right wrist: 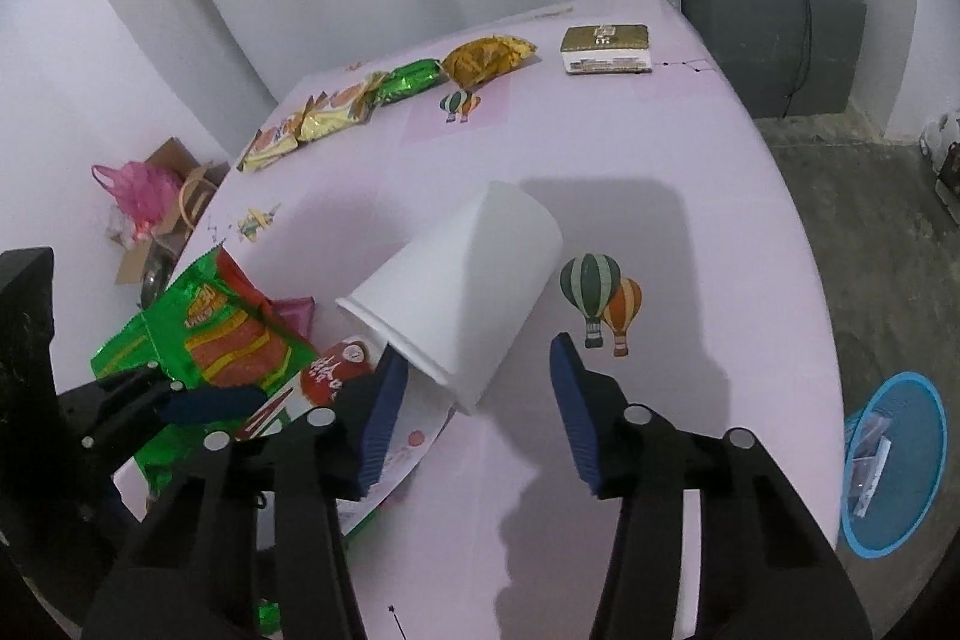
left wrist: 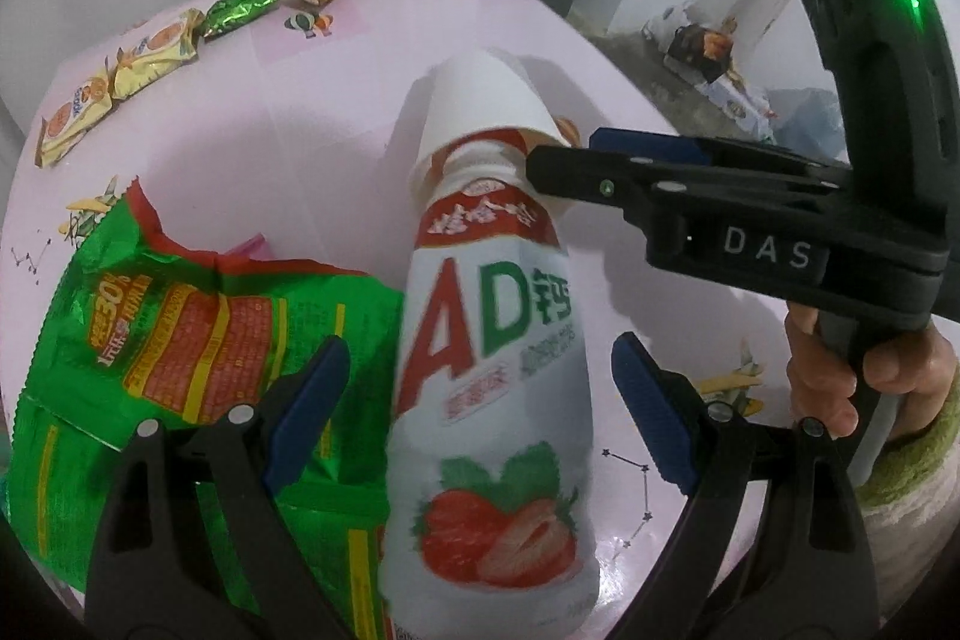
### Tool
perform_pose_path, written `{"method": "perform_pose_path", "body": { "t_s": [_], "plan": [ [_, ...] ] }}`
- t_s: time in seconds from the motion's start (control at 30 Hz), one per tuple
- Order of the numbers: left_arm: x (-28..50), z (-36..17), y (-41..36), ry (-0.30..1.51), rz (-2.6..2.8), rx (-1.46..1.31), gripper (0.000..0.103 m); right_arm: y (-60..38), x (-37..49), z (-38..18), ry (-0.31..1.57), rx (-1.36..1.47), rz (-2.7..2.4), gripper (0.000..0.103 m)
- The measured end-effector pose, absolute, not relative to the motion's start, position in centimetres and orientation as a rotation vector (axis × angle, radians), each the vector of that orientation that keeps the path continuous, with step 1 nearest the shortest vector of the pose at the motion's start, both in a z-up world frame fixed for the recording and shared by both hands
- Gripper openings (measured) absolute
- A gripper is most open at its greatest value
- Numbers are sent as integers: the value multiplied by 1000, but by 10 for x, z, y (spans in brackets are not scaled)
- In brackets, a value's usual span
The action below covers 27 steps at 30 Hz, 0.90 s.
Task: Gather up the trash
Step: 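Grasp the AD drink bottle with the left gripper while the right grasps the paper cup, then lift the bottle and paper cup and carry both to the wastebasket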
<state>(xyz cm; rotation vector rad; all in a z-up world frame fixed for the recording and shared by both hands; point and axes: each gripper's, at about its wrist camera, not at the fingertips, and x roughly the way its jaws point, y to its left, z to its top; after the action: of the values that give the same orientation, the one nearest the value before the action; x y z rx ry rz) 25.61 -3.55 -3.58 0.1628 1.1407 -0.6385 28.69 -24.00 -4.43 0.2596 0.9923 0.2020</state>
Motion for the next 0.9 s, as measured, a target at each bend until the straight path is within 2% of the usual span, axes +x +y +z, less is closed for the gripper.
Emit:
{"method": "perform_pose_path", "body": {
  "t_s": [0.07,0.3,0.37,0.7,0.9],
  "plan": [
    [257,-38,-38,1148,-633,173,83,-240,286,-44,987,261,203,42],
    [260,-44,-40,1175,-620,161,60,-238,285,-47,979,253,181,22],
    [258,-42,-40,1163,-618,159,60,-238,286,-49,978,266,183,13],
    [235,-24,-32,1108,-654,150,60,-254,279,-47,949,341,137,6],
    [213,-3,-10,1074,-717,41,60,-273,274,-48,936,416,123,5]
  ]
}}
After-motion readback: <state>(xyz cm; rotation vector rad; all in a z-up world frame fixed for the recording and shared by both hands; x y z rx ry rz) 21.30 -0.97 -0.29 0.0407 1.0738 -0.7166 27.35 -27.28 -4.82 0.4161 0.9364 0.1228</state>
